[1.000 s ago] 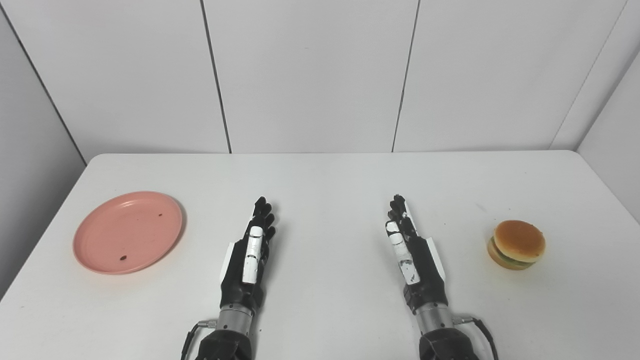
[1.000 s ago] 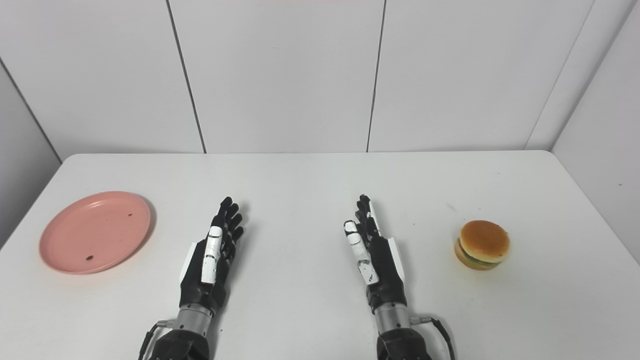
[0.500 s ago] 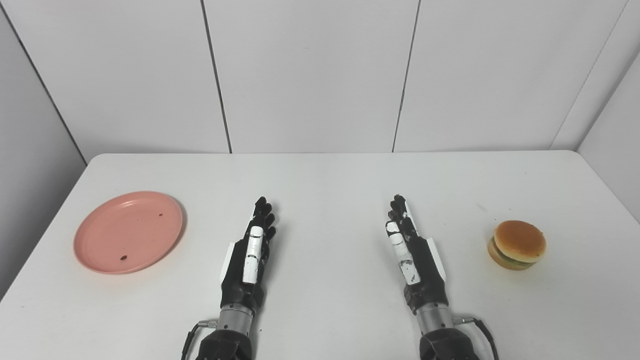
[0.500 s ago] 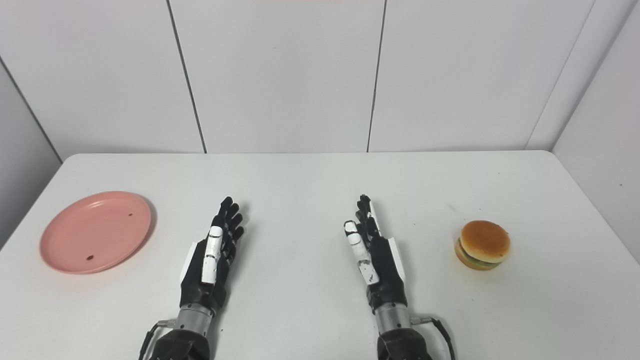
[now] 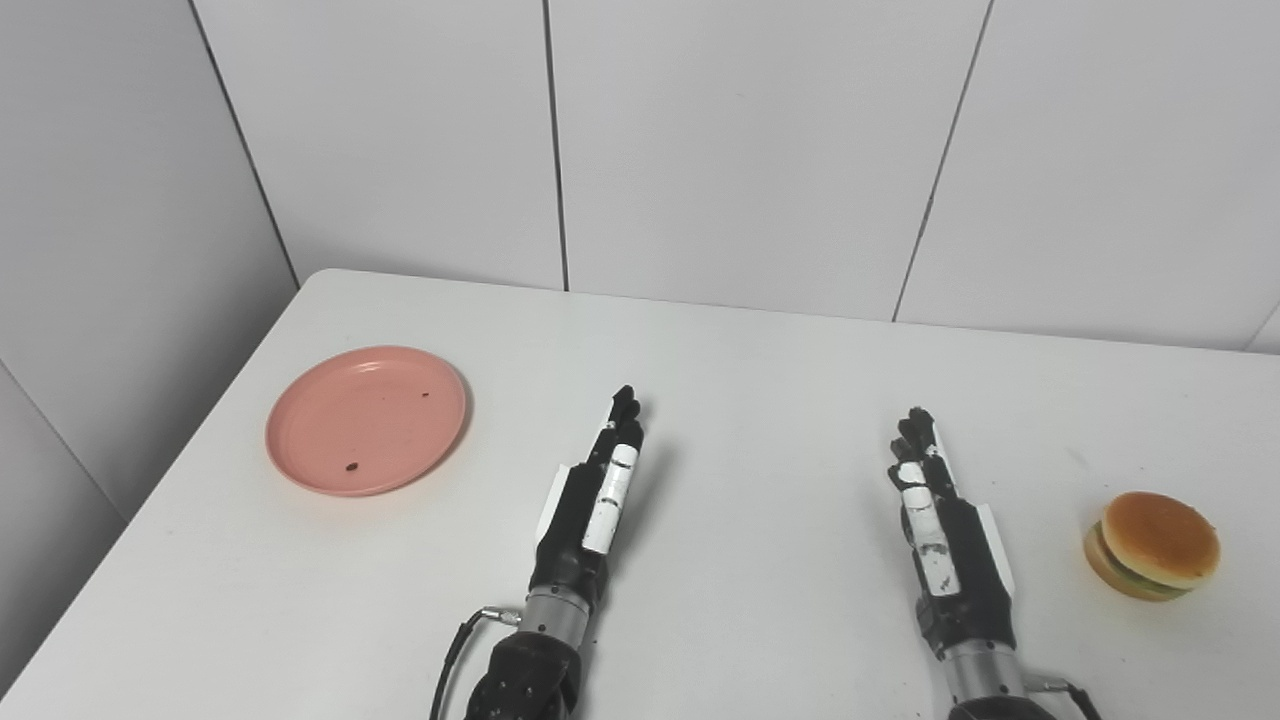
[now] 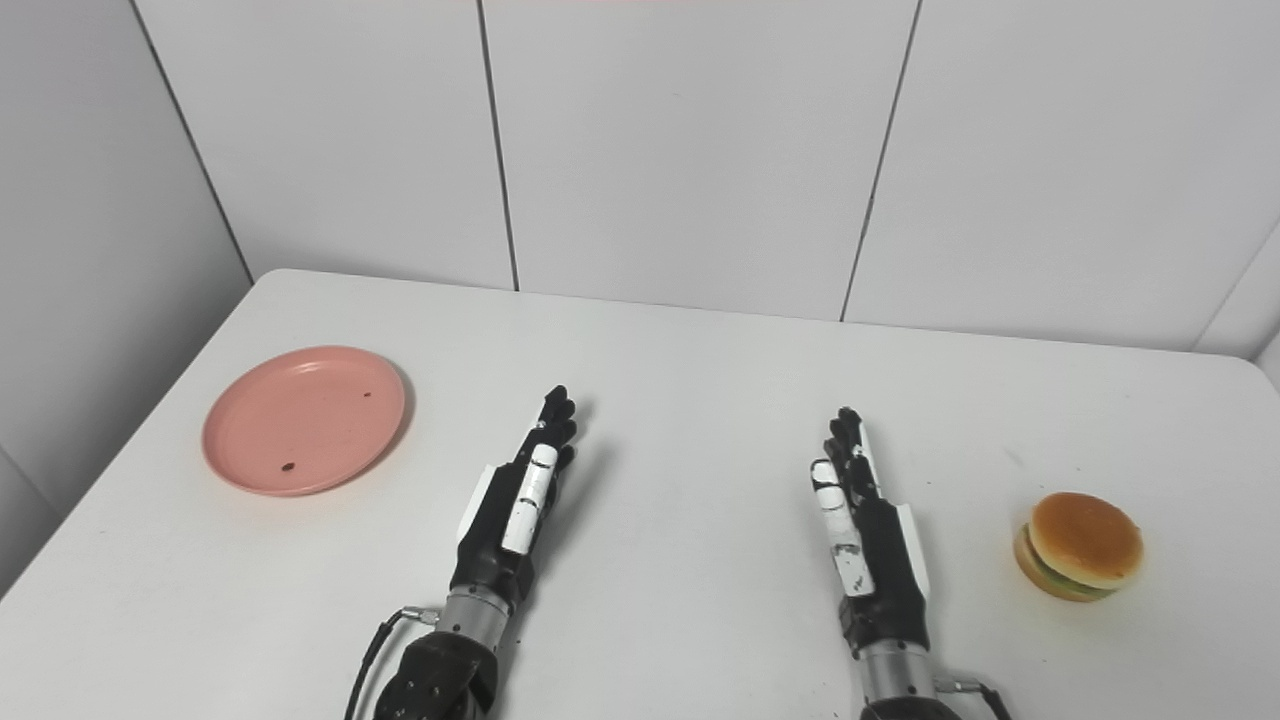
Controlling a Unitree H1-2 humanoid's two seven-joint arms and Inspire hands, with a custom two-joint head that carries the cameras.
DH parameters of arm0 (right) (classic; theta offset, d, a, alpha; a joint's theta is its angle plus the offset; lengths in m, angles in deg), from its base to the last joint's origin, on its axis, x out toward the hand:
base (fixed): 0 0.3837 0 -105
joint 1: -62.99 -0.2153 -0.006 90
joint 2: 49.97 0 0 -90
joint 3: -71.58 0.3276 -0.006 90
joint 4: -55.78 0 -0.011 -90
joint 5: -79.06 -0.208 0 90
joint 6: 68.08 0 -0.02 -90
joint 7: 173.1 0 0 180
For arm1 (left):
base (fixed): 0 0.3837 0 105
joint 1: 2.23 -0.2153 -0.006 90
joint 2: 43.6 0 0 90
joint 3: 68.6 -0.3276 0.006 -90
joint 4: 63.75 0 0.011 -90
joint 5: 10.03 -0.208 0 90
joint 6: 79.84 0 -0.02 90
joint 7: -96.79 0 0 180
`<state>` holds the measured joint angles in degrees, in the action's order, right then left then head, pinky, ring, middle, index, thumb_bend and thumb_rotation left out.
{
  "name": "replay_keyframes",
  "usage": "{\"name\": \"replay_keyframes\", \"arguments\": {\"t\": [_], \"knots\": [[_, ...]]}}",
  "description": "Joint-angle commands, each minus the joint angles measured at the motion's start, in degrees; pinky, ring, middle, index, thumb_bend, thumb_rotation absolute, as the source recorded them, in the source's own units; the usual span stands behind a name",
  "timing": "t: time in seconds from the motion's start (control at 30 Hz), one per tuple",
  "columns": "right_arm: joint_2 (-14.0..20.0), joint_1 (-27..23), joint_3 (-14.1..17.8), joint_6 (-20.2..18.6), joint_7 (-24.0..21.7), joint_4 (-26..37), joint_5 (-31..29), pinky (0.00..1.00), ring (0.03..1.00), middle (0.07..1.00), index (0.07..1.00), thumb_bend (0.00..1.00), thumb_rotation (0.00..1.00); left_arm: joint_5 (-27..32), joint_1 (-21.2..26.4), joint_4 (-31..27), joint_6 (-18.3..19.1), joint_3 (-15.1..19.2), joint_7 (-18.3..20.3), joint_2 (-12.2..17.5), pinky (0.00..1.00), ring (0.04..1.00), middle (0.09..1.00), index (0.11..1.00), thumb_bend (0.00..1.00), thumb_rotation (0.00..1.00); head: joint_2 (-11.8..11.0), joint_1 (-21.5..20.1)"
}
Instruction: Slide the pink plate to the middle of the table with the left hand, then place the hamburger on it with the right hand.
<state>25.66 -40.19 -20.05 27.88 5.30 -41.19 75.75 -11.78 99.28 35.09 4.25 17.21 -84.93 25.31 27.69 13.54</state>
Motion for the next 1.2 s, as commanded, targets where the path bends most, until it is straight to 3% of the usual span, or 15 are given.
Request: {"name": "replay_keyframes", "arguments": {"t": [0.0,0.4,0.6,0.77,0.97,1.17], "knots": [[0.71,1.69,0.90,0.18,-0.70,-1.15,-0.76,1.00,1.000,1.000,1.000,0.53,0.88,-0.22,-3.44,5.50,-1.96,0.20,-1.13,-0.83,1.00,1.000,1.000,0.999,0.55,1.00,-0.05,0.71],[1.83,1.59,1.43,-0.30,-1.44,-1.76,-1.63,1.00,1.000,1.000,1.000,0.52,0.90,4.14,-0.08,2.47,-1.32,3.27,0.38,-0.92,1.00,1.000,1.000,1.000,0.54,1.00,-0.14,1.95],[1.88,1.38,1.65,1.01,-2.18,-2.42,-2.69,1.00,1.000,1.000,1.000,0.51,0.88,9.67,1.37,-3.34,3.57,5.60,3.54,2.16,1.00,0.998,0.995,0.986,0.60,1.00,-0.34,2.37],[1.66,1.74,1.80,1.58,-1.83,-2.12,-2.16,1.00,1.000,1.000,1.000,0.48,0.88,10.68,1.78,-7.40,5.82,7.61,2.08,2.75,0.97,0.958,0.949,0.949,0.60,1.00,-0.41,2.51],[1.87,1.65,1.87,1.80,-2.48,-2.63,-2.80,1.00,1.000,1.000,1.000,0.51,0.87,10.49,2.40,-9.60,5.79,9.43,1.66,5.08,0.95,0.925,0.905,0.898,0.60,1.00,-0.32,2.38],[2.36,1.92,1.39,-0.39,-1.86,-1.28,-0.83,1.00,1.000,1.000,1.000,0.52,0.89,9.53,2.94,-13.19,6.86,11.47,-0.38,6.36,0.92,0.899,0.890,0.888,0.59,1.00,-0.35,2.61]]}}
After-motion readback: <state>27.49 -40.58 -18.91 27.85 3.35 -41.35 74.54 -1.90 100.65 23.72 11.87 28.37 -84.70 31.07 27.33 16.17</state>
